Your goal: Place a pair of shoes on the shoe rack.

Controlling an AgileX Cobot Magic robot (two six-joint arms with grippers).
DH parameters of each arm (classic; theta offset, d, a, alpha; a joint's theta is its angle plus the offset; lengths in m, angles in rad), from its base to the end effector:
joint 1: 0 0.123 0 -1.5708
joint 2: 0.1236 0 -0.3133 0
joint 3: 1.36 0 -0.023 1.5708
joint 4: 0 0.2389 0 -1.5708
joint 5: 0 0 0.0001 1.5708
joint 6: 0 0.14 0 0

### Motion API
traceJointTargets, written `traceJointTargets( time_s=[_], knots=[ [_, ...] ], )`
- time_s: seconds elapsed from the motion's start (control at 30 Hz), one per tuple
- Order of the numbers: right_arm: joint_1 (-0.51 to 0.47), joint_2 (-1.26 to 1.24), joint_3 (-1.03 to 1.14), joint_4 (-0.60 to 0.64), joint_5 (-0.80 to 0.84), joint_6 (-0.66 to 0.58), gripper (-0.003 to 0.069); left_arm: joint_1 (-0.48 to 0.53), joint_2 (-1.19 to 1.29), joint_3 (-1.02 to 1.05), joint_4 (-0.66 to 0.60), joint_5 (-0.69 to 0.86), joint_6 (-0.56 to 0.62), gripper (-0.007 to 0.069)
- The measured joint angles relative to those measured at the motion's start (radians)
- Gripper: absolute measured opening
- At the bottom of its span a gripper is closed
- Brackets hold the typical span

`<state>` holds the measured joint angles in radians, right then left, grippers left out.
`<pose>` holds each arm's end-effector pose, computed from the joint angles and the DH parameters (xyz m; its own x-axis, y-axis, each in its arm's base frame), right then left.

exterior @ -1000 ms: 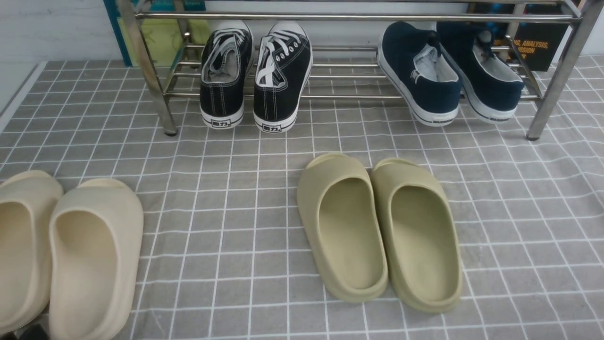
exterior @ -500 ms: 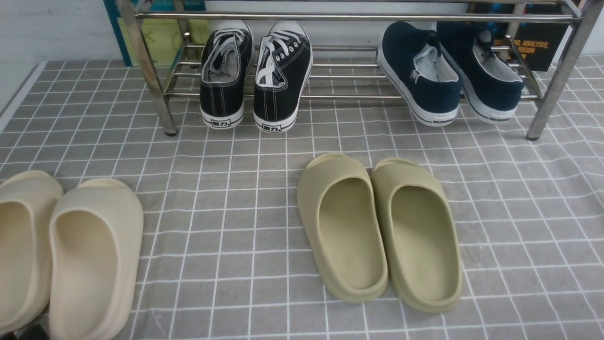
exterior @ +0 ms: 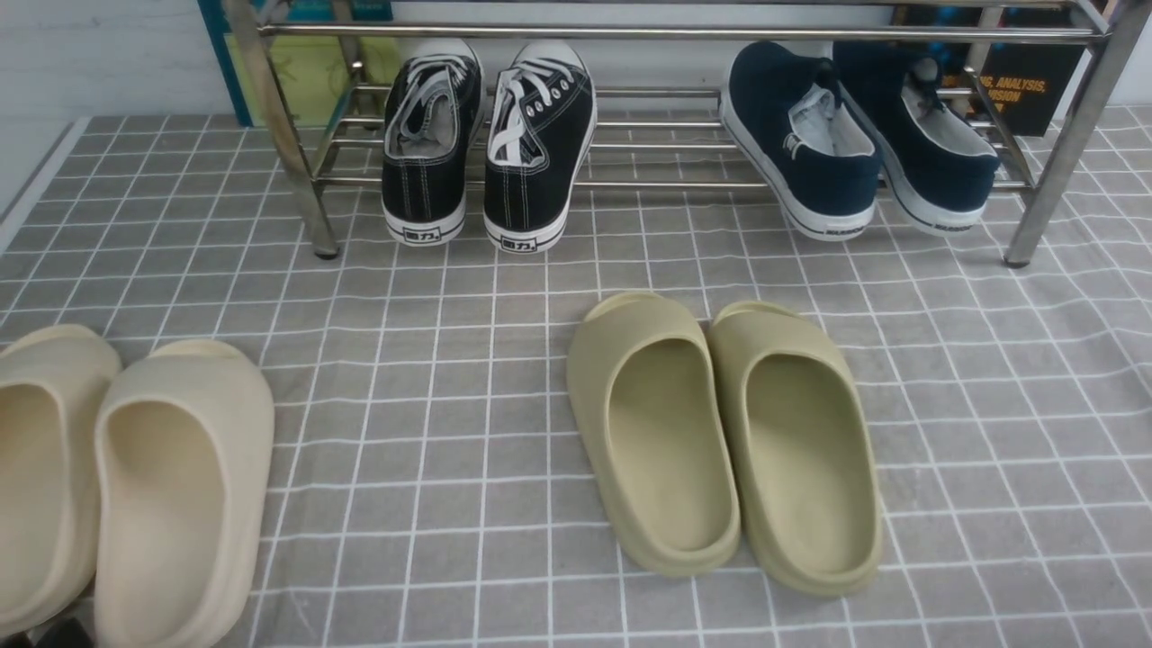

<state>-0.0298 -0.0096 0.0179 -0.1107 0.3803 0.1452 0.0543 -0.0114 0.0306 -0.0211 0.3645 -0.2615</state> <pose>0.0585 -0.0075 0.1591 -0.2915 0.0510 -0.9552 0.0814 0.9963 0.0284 0.0593 0.0022 0.1563 -0.2672 -0.2924 -0.9182 -0.1262 0.9553 -0.2675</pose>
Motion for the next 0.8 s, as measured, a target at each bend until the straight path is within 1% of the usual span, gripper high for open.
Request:
traceJointTargets(
  time_s=[0.8],
  knots=[
    [0.000,0.000,-0.001,0.000,0.000,0.000,0.0027,0.000,0.000,0.000,0.000,0.001,0.000,0.0239]
  ],
)
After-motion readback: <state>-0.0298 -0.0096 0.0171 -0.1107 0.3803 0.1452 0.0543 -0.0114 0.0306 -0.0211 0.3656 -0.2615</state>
